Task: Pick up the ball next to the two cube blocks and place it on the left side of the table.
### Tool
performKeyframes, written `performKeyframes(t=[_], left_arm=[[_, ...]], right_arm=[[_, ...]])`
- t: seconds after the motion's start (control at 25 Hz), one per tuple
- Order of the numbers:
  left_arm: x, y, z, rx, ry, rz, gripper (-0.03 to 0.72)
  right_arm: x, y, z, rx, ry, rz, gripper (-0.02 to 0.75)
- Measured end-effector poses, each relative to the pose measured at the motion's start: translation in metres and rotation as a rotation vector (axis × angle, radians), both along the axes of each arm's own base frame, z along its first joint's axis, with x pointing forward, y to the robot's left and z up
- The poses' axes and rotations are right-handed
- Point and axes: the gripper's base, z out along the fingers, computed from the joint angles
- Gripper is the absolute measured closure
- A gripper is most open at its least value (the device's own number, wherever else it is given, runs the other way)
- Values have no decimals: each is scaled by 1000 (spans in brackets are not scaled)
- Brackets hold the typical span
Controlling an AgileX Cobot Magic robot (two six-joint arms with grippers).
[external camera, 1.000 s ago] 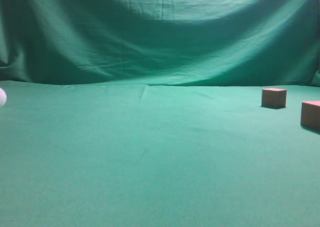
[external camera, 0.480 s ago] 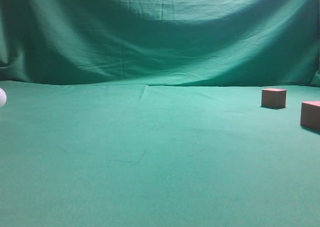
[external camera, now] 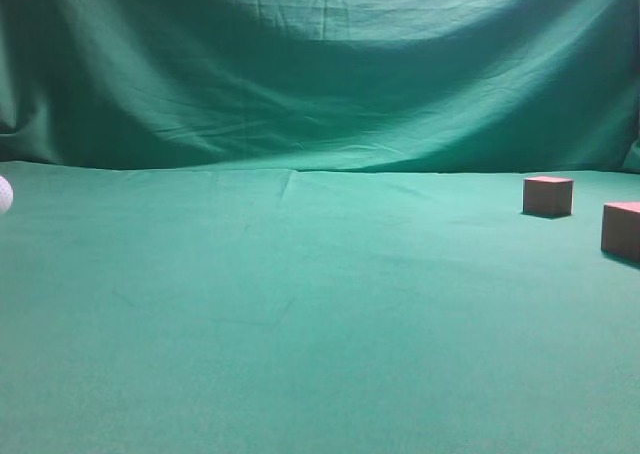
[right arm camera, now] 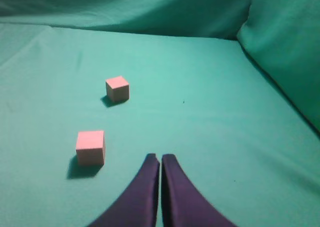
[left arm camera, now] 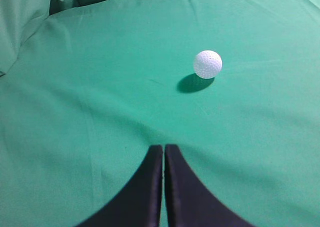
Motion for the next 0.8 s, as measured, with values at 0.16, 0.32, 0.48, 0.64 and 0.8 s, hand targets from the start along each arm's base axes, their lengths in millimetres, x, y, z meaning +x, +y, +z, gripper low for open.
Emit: performKeyframes(t=[0.16, 0.32, 0.48, 0.64, 0.8], left_arm=[[0, 0, 0, 0, 0, 0, 688], [0, 0, 0, 0, 0, 0, 688], [0, 0, 0, 0, 0, 0, 688], [0, 0, 0, 0, 0, 0, 688], [0, 0, 0, 0, 0, 0, 688]], right_arm=[[0, 0, -5, 28, 19, -9, 738], [0, 0, -6, 41, 26, -13, 738], [0, 0, -6, 44, 26, -14, 738], [0, 0, -6, 45, 27, -14, 738], [0, 0, -6, 47, 27, -15, 738]])
